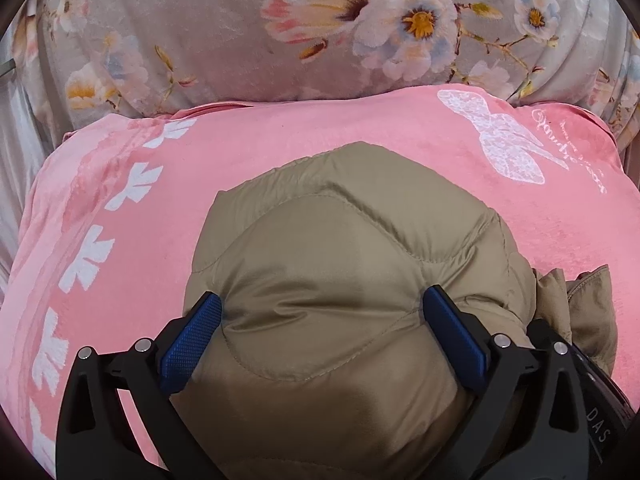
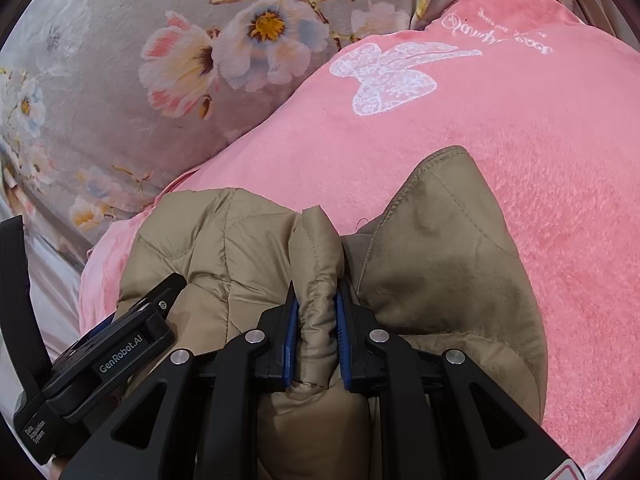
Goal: Fold large clothes
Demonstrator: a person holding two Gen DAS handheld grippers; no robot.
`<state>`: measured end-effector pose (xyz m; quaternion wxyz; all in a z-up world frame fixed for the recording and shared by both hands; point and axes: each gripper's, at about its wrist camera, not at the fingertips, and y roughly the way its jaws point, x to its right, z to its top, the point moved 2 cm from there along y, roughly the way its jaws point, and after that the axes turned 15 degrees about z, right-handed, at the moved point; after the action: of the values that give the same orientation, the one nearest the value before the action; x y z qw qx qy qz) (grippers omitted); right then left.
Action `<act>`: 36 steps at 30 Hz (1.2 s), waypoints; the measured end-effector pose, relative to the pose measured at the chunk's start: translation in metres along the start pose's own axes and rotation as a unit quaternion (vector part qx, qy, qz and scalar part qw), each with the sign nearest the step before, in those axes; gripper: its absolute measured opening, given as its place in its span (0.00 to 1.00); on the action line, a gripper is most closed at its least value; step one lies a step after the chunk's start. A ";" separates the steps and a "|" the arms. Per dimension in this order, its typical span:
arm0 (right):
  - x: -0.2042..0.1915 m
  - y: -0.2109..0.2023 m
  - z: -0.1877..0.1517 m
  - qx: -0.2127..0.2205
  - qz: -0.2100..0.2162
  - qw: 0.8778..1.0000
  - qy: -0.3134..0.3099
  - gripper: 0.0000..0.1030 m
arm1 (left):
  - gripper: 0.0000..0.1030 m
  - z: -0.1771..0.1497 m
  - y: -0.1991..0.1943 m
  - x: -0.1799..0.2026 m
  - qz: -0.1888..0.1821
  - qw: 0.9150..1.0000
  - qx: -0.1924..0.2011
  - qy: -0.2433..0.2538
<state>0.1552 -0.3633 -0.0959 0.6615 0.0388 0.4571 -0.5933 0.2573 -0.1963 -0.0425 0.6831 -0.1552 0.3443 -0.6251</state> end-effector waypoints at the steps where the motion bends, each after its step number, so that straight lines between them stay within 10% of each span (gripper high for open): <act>1: 0.000 0.000 0.000 -0.001 0.000 1.000 0.000 0.12 | 0.96 0.000 0.000 0.000 0.001 1.000 0.000 0.000; 7: 0.001 -0.004 0.002 -0.011 0.011 1.000 0.015 0.15 | 0.96 0.000 0.000 -0.005 -0.022 1.000 -0.006 -0.002; 16: 0.020 -0.120 -0.022 -0.020 -0.028 0.997 0.072 0.46 | 0.95 -0.029 -0.038 -0.086 -0.116 0.990 -0.078 -0.012; 27: 0.020 -0.085 -0.073 -0.100 0.070 0.981 0.152 0.51 | 0.96 -0.084 -0.014 -0.111 -0.262 0.936 -0.216 -0.087; 36: 0.019 -0.067 -0.074 -0.089 0.108 0.973 0.186 0.49 | 0.96 -0.086 -0.019 -0.097 -0.259 0.945 -0.184 -0.075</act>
<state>0.0567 -0.3534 -0.1176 0.6260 0.1385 0.6157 -0.4581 0.1877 -0.0873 -0.0652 0.4810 -0.4084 0.3488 -0.6930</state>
